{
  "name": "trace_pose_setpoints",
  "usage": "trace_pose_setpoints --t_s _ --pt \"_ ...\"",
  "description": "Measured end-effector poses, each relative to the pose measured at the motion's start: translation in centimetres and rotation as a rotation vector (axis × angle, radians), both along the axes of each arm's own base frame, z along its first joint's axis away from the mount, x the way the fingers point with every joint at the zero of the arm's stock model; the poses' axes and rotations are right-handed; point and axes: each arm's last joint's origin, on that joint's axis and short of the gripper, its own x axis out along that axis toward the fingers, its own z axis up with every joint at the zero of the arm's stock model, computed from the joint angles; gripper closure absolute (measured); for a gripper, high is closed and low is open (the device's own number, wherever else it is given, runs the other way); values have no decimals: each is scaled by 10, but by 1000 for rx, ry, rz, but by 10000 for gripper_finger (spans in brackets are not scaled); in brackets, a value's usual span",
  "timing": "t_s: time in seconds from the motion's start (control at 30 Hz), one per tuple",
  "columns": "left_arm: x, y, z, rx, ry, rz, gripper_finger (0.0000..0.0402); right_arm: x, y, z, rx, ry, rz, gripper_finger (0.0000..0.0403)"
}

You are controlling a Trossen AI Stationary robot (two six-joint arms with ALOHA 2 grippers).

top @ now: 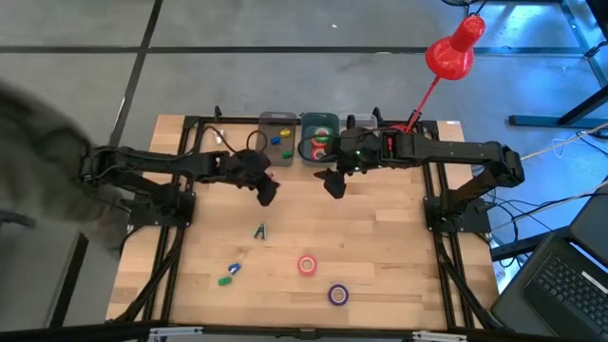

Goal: Pick and place Stapler, Stapler remover, tape
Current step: Put the pink staple remover into the transparent bin

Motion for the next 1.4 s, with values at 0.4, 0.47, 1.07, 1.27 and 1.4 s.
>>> trace_pose_setpoints --t_s 0.4,0.47,1.07,1.27,1.4 --pt "20 0 37 144 -421 -185 319 3 0 4 -13 -45 14 155" --pt "21 0 43 161 -488 -189 319 5 0 7 -12 -86 37 155" --pt "36 0 55 198 -732 -248 319 16 1 21 -16 -274 84 155" --pt "48 1 48 162 -809 -277 319 16 1 21 -14 -276 83 155" --pt "52 3 46 167 -844 -273 319 16 1 21 -12 -277 85 155"
